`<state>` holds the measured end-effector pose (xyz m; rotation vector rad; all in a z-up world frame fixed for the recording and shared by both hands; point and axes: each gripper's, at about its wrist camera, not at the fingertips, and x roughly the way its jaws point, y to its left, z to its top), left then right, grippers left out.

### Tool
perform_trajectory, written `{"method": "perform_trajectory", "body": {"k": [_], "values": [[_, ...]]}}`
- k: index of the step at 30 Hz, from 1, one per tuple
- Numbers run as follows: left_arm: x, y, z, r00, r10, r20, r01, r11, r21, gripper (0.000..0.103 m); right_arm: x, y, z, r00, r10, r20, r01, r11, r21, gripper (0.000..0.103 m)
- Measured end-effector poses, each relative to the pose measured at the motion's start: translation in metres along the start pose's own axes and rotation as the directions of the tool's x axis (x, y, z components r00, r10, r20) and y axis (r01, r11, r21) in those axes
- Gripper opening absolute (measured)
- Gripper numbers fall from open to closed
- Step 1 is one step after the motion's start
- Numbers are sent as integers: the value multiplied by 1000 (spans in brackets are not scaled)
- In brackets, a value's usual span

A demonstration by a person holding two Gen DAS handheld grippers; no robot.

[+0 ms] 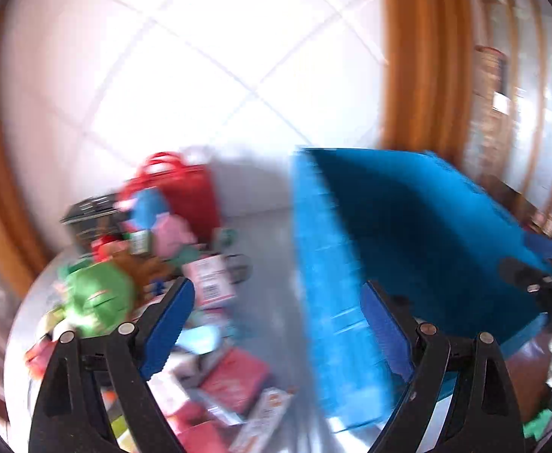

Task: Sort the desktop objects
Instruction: 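Move both open tools back over the pile on the table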

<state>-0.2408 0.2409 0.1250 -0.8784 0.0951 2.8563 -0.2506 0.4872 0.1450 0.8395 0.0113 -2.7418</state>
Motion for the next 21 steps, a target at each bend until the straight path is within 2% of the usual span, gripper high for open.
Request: {"method": "perform_trajectory", "body": {"k": [5, 11, 17, 21], "values": [[-13, 83, -36, 988, 150, -22, -151, 981, -118, 90, 7, 58, -5, 992, 117, 50, -114, 991, -69, 103], [-30, 181, -88, 958, 279, -66, -287, 930, -228, 90, 21, 122, -13, 978, 200, 53, -193, 975, -114, 103], [-43, 260, -136, 926, 353, -137, -378, 887, -265, 90, 42, 177, -28, 977, 213, 11, -211, 970, -120, 103], [-36, 304, -167, 900, 383, -207, -428, 865, -263, 90, 56, 205, -43, 974, 222, -34, -225, 967, -120, 103]]}}
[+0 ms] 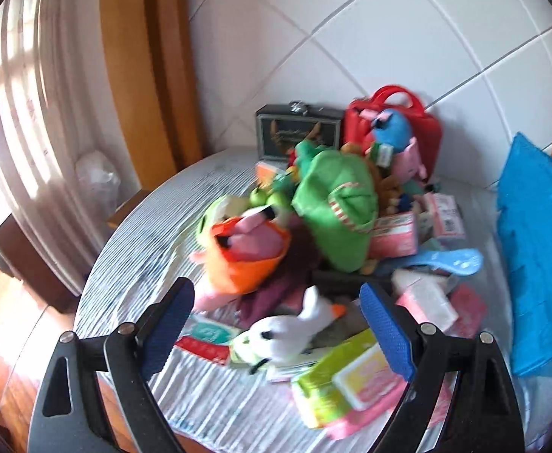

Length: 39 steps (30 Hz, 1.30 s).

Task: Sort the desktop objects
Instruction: 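Move both open tools back over the pile on the table, then grasp the red-and-teal medicine box with the left tool while the right tool grasps the white plush toy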

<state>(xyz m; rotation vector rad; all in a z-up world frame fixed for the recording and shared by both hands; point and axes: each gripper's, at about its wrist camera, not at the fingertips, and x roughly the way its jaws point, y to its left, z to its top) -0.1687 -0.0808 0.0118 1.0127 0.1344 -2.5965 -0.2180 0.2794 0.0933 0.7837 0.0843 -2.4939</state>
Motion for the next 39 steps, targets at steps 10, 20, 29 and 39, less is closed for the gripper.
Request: {"method": "perform_trajectory", "body": {"k": [10, 20, 29, 39], "values": [[93, 100, -55, 978, 75, -195, -79, 997, -13, 90, 70, 38, -52, 978, -30, -206, 43, 998, 56, 103], [183, 106, -105, 924, -55, -380, 52, 999, -17, 90, 120, 37, -115, 908, -103, -407, 176, 973, 146, 103], [227, 134, -135, 891, 7, -455, -5, 1000, 6, 90, 141, 51, -140, 866, -138, -480, 237, 960, 152, 103], [204, 231, -123, 893, 75, -443, -152, 978, -141, 90, 171, 86, -136, 866, -94, -491, 183, 974, 137, 103]]}}
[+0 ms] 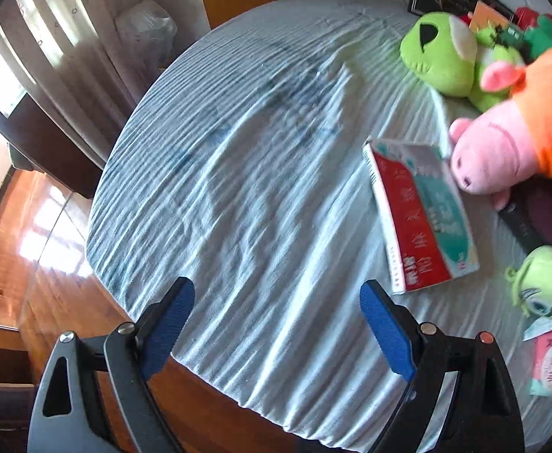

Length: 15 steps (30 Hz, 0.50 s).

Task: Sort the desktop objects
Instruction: 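Grasp the red-and-teal medicine box with the left tool while the right tool grasps the white plush toy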

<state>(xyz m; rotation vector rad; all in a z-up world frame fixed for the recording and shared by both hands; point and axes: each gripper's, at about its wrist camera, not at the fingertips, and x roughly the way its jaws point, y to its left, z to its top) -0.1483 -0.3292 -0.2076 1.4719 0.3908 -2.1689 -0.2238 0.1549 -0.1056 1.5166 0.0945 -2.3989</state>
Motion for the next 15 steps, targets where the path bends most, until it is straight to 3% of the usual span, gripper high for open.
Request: {"method": "perform_trajectory", "body": {"k": [6, 10, 15], "values": [[-8, -56, 24, 992, -123, 18, 122, 992, 31, 90, 6, 48, 21, 999, 53, 2, -52, 997, -53, 103], [15, -88, 36, 996, -83, -18, 85, 993, 81, 90, 14, 85, 35, 996, 85, -11, -85, 995, -47, 103], [48, -96, 35, 994, -54, -95, 62, 995, 81, 91, 29, 136, 42, 989, 141, -45, -145, 986, -81, 103]]}}
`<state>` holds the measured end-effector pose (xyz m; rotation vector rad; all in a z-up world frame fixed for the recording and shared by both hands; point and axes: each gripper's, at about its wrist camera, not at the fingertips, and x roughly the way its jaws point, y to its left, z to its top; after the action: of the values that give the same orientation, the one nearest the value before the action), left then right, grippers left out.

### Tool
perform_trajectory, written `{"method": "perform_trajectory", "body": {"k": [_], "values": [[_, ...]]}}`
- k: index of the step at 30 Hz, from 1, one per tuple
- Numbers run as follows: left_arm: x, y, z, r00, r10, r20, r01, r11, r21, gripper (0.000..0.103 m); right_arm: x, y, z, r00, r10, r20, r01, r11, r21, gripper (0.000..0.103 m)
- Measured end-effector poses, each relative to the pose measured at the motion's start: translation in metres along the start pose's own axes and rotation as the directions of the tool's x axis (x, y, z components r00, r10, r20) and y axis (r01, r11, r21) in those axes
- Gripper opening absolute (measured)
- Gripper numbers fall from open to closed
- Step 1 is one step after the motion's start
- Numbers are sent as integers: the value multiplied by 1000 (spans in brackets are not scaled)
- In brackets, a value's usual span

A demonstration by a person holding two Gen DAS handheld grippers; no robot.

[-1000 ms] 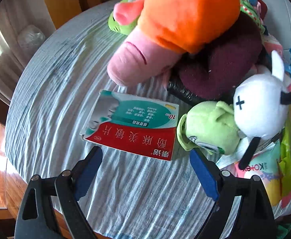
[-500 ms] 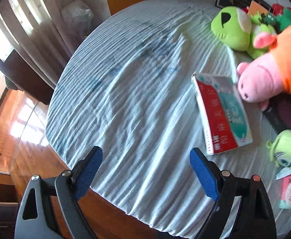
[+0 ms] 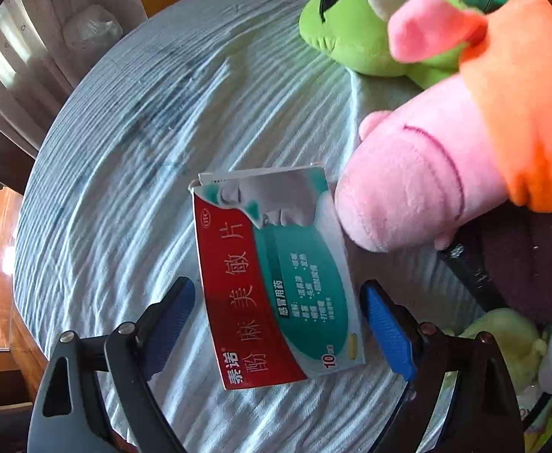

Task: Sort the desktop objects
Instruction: 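Grasp the red-and-teal medicine box with the left tool while the right tool grasps the white plush toy, then carry the medicine box and the white plush toy over the blue crate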

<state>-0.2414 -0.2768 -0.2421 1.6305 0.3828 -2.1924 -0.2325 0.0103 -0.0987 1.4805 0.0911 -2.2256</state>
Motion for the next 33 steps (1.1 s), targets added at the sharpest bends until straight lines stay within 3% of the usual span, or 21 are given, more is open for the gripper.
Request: {"method": "perform_trajectory", "body": {"k": [5, 8, 10, 13, 17, 19, 21, 26, 33], "values": [[-3, 4, -9, 998, -23, 57, 23, 1000, 0, 94, 22, 38, -2, 999, 31, -19, -32, 997, -68, 102], [-3, 4, -12, 997, -41, 67, 39, 999, 27, 98, 32, 51, -4, 998, 59, -24, -61, 996, -70, 91], [-6, 5, -17, 996, -44, 80, 42, 999, 30, 95, 39, 58, -6, 998, 62, -32, -64, 996, -68, 91], [-15, 6, -27, 992, -47, 113, 44, 999, 31, 73, 50, 68, -8, 996, 70, -47, -74, 994, -77, 91], [-19, 7, -35, 991, -59, 120, 54, 998, 40, 71, 71, 77, -10, 996, 66, -54, -71, 993, -96, 90], [-26, 10, -40, 988, -81, 133, 77, 997, 31, 71, 75, 76, -11, 997, 60, -49, -65, 992, -104, 76], [-38, 13, -45, 983, -73, 166, 69, 997, 28, 71, 69, 78, -13, 998, 63, -26, -66, 989, -136, 73], [-99, 20, -55, 956, -88, 281, 88, 996, 13, 71, 41, 75, -14, 992, 120, 50, -109, 979, -171, 71], [-159, 11, -47, 891, -115, 440, 96, 993, 65, 71, -11, 61, -12, 972, 114, 206, -70, 975, -211, 69]]}}
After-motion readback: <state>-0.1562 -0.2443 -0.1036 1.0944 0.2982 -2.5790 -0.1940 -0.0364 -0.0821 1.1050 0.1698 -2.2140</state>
